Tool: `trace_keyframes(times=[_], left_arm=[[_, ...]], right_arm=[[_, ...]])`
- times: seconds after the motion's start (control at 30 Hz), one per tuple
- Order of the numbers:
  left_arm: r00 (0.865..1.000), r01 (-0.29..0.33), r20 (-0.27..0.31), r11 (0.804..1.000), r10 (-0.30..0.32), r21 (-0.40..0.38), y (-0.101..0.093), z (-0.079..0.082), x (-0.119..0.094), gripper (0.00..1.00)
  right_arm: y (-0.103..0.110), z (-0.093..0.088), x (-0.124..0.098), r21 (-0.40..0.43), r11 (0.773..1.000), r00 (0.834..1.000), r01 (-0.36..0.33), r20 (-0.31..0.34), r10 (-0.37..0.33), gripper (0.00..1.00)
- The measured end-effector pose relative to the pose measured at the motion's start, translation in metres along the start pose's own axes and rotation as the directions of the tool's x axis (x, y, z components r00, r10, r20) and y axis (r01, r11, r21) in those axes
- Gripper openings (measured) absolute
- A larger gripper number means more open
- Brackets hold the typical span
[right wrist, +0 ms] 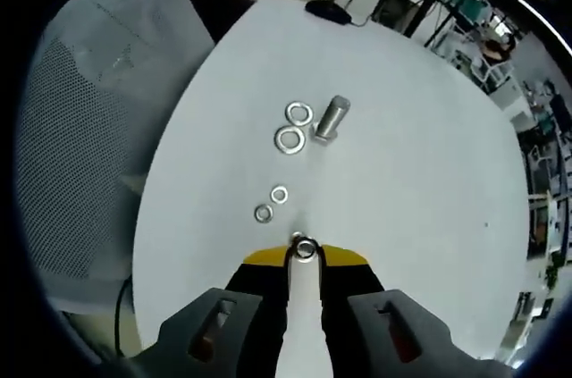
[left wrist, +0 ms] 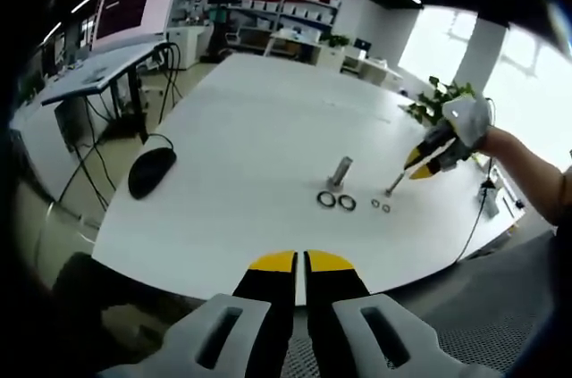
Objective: Place the washer onto the threaded stud by aligning its center hole with the stud, sliding it down to the base, and recovering from edge contact or off-axis alignment until the washer reaches the visible bottom stop.
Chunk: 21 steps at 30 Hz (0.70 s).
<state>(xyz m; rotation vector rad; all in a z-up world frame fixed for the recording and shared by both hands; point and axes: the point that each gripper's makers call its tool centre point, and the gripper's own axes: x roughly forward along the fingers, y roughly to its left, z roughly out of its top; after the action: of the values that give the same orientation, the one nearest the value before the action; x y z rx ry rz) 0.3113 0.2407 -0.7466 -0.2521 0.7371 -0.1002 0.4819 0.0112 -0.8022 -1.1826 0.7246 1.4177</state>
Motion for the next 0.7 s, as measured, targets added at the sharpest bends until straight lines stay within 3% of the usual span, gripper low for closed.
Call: trace_keyframes(times=[0.7], left_arm=[[1.0, -0.001, -0.005, 1.0, 0.001, -0.004, 0.001, -0.001, 0.0, 0.01]], right_arm=[[-0.003, -0.003, 0.019, -0.011, 1.0, 0.998, -0.02, -0.054, 0.02, 0.13]])
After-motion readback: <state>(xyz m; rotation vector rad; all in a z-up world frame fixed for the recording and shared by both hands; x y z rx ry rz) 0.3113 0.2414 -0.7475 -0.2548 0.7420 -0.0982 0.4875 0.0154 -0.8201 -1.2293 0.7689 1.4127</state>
